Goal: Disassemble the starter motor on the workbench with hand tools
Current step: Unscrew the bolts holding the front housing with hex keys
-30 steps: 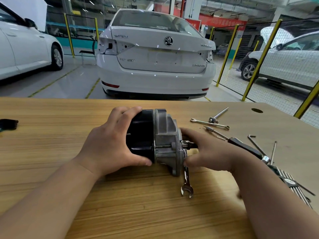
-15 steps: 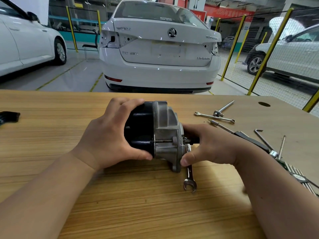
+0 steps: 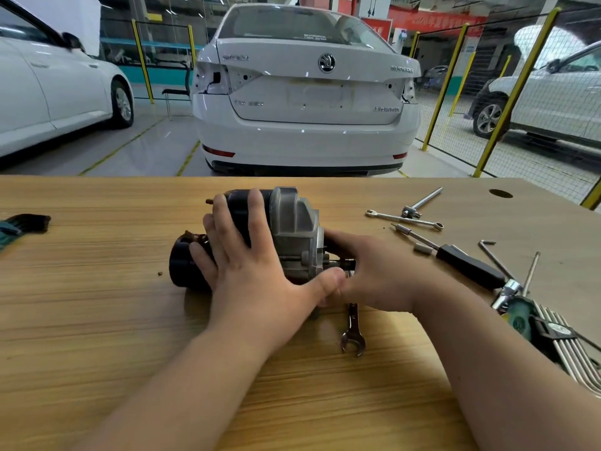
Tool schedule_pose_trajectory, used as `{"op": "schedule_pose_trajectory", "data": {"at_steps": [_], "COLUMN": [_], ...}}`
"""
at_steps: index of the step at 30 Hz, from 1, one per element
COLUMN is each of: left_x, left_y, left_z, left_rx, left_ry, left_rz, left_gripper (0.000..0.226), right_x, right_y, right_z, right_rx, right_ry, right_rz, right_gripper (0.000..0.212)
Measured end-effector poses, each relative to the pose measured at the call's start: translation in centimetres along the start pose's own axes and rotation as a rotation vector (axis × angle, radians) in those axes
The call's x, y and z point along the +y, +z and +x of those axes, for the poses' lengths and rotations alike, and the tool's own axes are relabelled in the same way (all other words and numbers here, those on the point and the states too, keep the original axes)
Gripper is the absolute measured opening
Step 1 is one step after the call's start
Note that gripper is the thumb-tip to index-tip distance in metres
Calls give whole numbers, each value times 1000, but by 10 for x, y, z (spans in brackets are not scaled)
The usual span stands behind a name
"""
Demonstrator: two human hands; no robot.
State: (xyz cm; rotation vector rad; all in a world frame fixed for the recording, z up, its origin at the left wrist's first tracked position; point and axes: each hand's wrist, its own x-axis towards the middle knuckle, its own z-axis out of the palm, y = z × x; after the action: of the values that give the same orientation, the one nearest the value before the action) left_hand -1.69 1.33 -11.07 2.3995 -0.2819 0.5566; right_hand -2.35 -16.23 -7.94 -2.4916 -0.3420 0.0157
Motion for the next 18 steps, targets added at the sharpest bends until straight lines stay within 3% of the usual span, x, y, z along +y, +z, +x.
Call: {"op": "schedule_pose_trajectory", "data": {"at_steps": [5,7,9,11,14,18], "left_x": [-1,-2,-4,-9,-17,-22], "left_y": [8,9,7,4,-1,-3], "left_z": [-1,-2,-2,0,2,6], "left_rx": [99,97,82,67,52,53], "left_ry": [2,7,1,-8,-2,7], "left_rz": [-11,-33,-72,-111,-150,-174], "left_gripper": [118,115,111,109,107,106], "right_x": [-2,-2,-4,-7,-16,-18], "right_y": [-6,-12,-17,-19,-18,-8], "right_z": [-7,-15,-20,-23,-29,-40], "right_rx": [20,196,397,478,398,345], "right_ry": [33,41,4,29,59,160], "right_rz": [-40,16,239,399,539,629], "right_gripper": [85,50,8,17,18,36]}}
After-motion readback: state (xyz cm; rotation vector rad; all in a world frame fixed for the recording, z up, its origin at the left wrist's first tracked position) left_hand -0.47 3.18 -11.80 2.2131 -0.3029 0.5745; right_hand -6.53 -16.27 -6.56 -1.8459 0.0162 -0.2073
